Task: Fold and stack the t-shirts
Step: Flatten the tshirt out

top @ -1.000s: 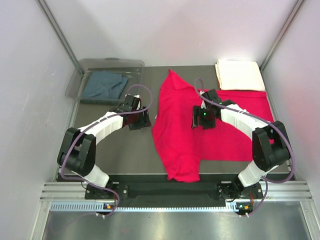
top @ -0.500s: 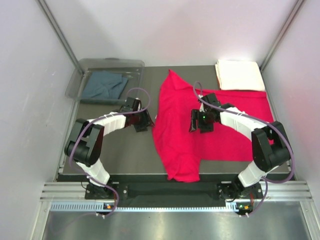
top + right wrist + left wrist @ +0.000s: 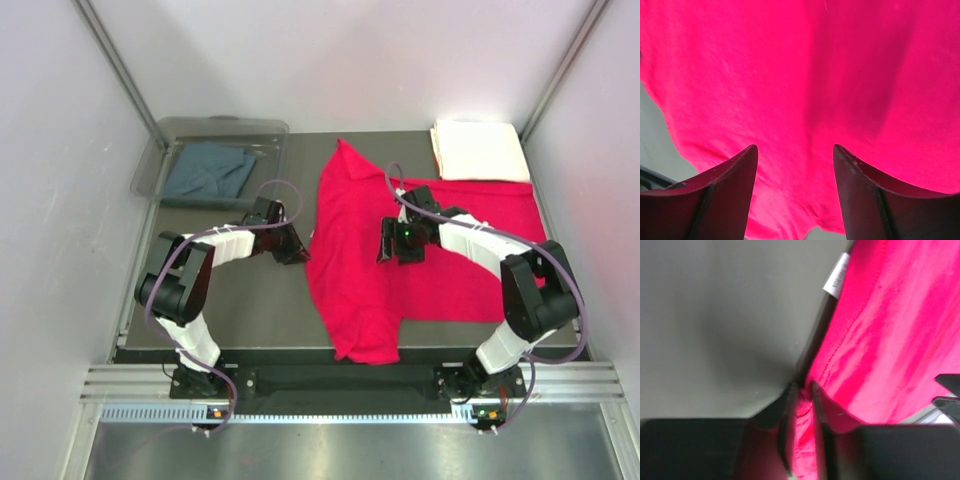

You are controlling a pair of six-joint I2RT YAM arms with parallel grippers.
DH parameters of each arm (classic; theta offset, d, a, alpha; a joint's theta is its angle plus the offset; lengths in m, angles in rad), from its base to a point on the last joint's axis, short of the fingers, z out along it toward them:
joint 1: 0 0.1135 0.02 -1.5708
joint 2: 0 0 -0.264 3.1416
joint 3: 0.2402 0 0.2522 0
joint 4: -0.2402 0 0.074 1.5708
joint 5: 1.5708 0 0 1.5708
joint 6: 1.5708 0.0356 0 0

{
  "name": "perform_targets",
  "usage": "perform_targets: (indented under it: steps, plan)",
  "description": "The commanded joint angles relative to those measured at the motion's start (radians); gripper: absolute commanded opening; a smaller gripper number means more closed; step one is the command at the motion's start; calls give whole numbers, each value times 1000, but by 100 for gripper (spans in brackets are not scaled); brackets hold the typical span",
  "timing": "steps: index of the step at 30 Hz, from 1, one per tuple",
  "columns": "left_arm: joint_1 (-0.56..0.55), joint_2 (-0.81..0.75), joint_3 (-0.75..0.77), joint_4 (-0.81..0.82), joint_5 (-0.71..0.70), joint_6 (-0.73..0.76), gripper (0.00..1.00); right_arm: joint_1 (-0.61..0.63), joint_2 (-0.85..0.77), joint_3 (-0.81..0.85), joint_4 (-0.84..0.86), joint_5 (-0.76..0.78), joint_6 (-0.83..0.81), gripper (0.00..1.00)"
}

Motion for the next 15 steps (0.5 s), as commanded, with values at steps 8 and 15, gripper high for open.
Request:
perform_targets:
  steps: [8, 15]
  plan:
    - [44, -76, 10, -201, -275, 124, 0, 23, 102, 114, 108, -86, 133, 57]
    - [67, -192, 26, -285, -379, 197, 0, 46, 113, 50, 182, -118, 228, 56]
